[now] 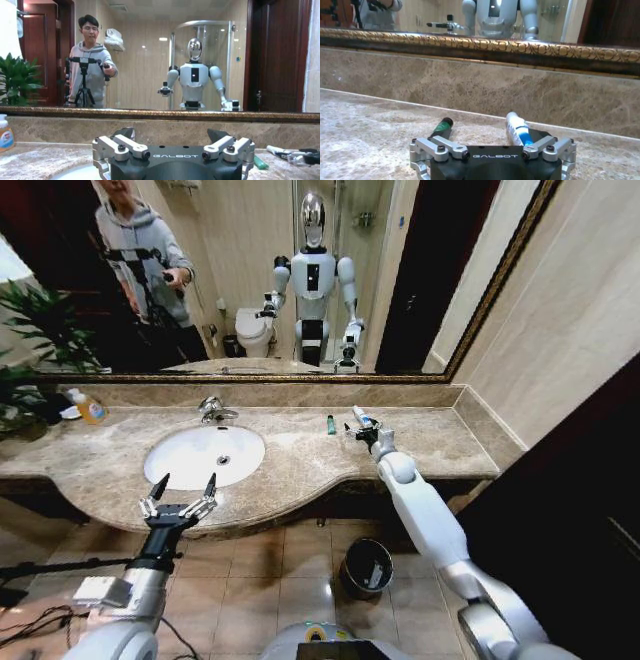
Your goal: Pick up the trash from the sink and place it in the trash bin.
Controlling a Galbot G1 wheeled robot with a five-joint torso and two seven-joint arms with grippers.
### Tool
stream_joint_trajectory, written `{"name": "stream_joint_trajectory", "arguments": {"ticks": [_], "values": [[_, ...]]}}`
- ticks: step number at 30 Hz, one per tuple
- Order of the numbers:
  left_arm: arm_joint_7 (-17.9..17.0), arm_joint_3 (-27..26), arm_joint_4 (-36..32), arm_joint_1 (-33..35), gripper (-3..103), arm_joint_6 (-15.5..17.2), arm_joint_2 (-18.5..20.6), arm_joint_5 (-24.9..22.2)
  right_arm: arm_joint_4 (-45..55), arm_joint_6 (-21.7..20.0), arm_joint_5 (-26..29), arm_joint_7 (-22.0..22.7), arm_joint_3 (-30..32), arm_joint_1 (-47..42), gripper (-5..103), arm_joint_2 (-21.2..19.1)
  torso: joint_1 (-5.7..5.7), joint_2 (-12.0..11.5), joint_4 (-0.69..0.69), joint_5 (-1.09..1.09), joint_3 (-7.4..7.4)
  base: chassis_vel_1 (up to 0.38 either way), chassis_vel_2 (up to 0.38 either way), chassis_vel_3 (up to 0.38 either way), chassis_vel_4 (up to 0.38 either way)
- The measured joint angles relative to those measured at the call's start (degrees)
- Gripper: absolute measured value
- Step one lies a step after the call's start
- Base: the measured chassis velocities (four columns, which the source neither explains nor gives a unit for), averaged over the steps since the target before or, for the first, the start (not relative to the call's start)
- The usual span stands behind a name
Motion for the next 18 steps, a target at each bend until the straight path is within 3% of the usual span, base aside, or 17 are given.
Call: {"name": "stream_joint_trajectory", "arguments": {"ticks": [8, 18], "values": [[0.0, 0.0, 0.0, 0.0, 100, 0.0, 0.0, 0.0, -6.4, 2.1, -1.2, -0.4, 0.8, 2.6, 100, 1.6, 0.00, 0.0, 0.00, 0.01, 0.00, 0.000, 0.000, 0.000, 0.000], [0.0, 0.0, 0.0, 0.0, 100, 0.0, 0.0, 0.0, -8.4, 2.4, -1.5, -0.6, 5.3, 2.3, 100, -0.6, 0.00, 0.0, -0.03, 0.02, 0.00, 0.000, 0.000, 0.000, 0.000]]}}
